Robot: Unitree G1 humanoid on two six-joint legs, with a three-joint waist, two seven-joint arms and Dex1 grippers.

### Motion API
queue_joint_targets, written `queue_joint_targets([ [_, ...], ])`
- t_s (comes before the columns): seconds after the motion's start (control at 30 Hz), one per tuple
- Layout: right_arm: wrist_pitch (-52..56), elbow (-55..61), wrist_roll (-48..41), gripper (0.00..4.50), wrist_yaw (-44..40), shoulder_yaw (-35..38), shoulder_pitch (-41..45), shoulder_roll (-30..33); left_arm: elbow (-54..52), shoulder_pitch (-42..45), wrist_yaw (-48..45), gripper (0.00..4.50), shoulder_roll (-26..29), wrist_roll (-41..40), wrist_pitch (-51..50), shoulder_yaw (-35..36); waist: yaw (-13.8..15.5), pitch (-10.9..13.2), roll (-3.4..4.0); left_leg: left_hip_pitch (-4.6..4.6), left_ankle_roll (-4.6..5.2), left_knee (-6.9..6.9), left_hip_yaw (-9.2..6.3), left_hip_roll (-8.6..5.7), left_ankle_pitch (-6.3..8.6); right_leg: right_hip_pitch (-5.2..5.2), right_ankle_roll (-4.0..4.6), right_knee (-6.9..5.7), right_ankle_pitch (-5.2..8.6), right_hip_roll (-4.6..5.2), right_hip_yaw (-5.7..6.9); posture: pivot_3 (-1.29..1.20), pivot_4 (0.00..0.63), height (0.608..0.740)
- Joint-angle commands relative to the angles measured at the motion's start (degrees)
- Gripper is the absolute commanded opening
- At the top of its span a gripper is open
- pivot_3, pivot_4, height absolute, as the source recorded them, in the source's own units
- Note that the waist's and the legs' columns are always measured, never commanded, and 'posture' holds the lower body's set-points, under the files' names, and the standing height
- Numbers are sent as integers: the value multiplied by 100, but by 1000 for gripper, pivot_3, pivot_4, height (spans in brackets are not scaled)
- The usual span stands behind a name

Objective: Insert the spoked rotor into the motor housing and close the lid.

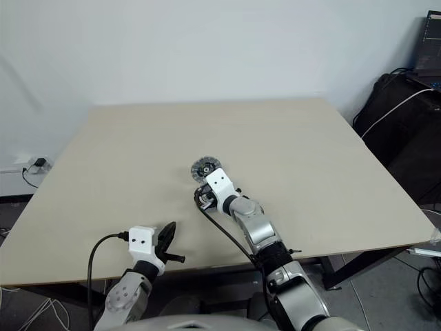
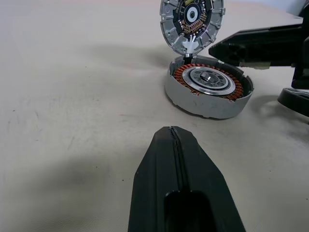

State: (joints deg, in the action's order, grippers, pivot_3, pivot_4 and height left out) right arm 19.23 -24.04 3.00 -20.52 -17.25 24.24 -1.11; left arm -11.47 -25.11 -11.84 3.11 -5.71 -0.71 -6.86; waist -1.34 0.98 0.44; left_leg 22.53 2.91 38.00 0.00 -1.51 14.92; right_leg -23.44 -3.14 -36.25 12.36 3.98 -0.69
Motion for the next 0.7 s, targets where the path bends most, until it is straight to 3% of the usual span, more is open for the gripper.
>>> queue_joint_targets([
  [0.03, -204, -86, 90, 19, 147, 23, 206, -87, -92, 43, -4, 0, -1, -32, 71, 1, -1, 0, 0, 0, 0, 0, 0, 0, 0, 0, 0, -1, 0, 0, 0, 0, 0, 740],
  [0.7, -164, -362, 213, 19, -76, -119, 254, -74, -118, 22, 47, 0, -18, -37, 73, 14, -7, 0, 0, 0, 7, 0, 0, 0, -4, 0, 0, -2, 0, -1, 0, 0, 0, 740],
])
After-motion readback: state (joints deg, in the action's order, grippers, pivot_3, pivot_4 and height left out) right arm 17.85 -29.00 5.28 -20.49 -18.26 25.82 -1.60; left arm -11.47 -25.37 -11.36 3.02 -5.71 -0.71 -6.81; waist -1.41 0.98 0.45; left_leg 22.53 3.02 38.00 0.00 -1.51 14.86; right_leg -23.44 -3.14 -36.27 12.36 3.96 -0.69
